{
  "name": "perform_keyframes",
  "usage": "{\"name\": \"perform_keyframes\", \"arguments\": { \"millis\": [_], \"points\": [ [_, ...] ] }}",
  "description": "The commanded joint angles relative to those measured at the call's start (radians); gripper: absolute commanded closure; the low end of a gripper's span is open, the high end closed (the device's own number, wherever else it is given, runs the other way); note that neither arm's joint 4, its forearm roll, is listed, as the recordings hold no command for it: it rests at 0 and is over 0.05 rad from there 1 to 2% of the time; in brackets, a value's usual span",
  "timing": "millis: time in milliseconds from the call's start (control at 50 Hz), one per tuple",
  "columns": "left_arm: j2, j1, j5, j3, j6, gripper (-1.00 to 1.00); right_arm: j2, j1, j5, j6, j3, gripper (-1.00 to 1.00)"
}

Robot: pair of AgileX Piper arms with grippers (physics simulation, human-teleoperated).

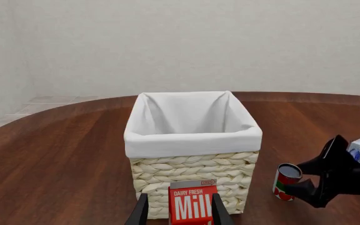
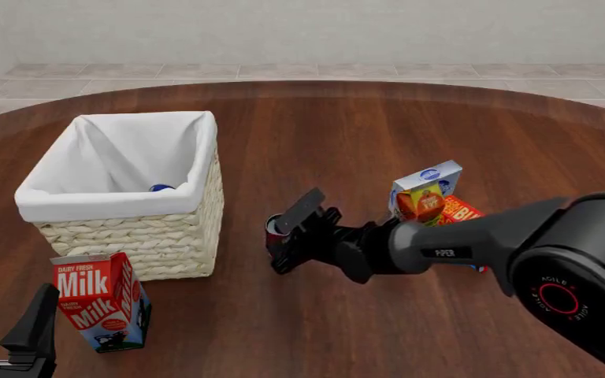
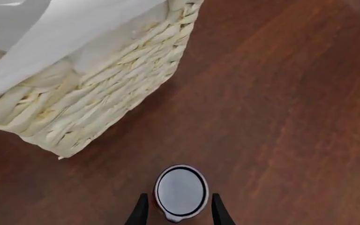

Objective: Pick up the alphabet soup and the tomato sauce, and put them in the basket.

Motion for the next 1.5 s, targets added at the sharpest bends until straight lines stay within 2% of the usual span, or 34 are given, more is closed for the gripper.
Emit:
{"name": "perform_keyframes", "arguments": {
  "millis": [20,140,160,520,1500],
  "points": [
    [0.0,0.0,0.0,0.0,0.0,-1.0,0.011,0.0,-0.003,0.002,-0.004,-1.0],
    [0.0,0.0,0.0,0.0,0.0,-1.0,0.003,0.004,-0.009,0.007,0.0,-1.0],
    [0.0,0.0,0.0,0.0,0.0,-1.0,0.003,0.004,-0.009,0.007,0.0,1.0],
    [0.0,0.0,0.0,0.0,0.0,-1.0,-0.035,-0.02,-0.028,-0.013,0.007,1.0],
    [0.0,0.0,0.0,0.0,0.0,-1.0,-0.24,0.006,0.018,-0.014,0.052,1.0]
  ]
}}
